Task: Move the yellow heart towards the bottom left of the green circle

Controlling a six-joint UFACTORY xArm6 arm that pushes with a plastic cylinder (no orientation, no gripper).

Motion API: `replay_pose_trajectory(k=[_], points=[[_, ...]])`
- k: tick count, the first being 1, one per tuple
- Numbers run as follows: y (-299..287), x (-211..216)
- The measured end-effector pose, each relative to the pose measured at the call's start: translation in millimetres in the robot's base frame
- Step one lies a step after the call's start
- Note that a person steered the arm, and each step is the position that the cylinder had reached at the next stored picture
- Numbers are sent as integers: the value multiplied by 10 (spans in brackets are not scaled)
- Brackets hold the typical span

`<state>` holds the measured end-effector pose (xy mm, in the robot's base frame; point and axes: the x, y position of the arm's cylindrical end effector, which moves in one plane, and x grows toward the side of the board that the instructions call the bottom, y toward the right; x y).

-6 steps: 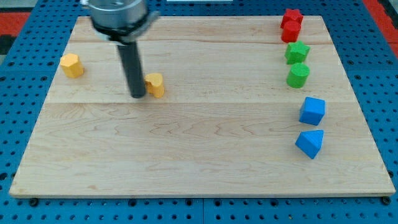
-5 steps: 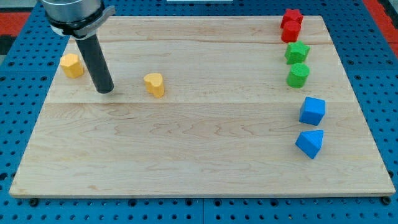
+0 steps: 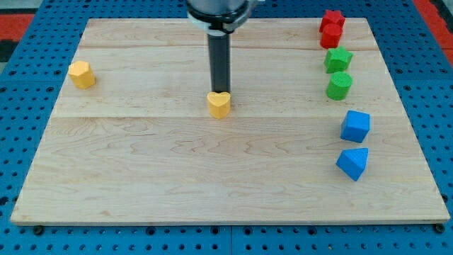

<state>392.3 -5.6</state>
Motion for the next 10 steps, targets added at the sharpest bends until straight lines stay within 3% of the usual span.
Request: replay_pose_trajectory(k=[2,4,5,7,10], points=[[-677,-134],[-786,102],[-533,294],[691,212],[1401,190]])
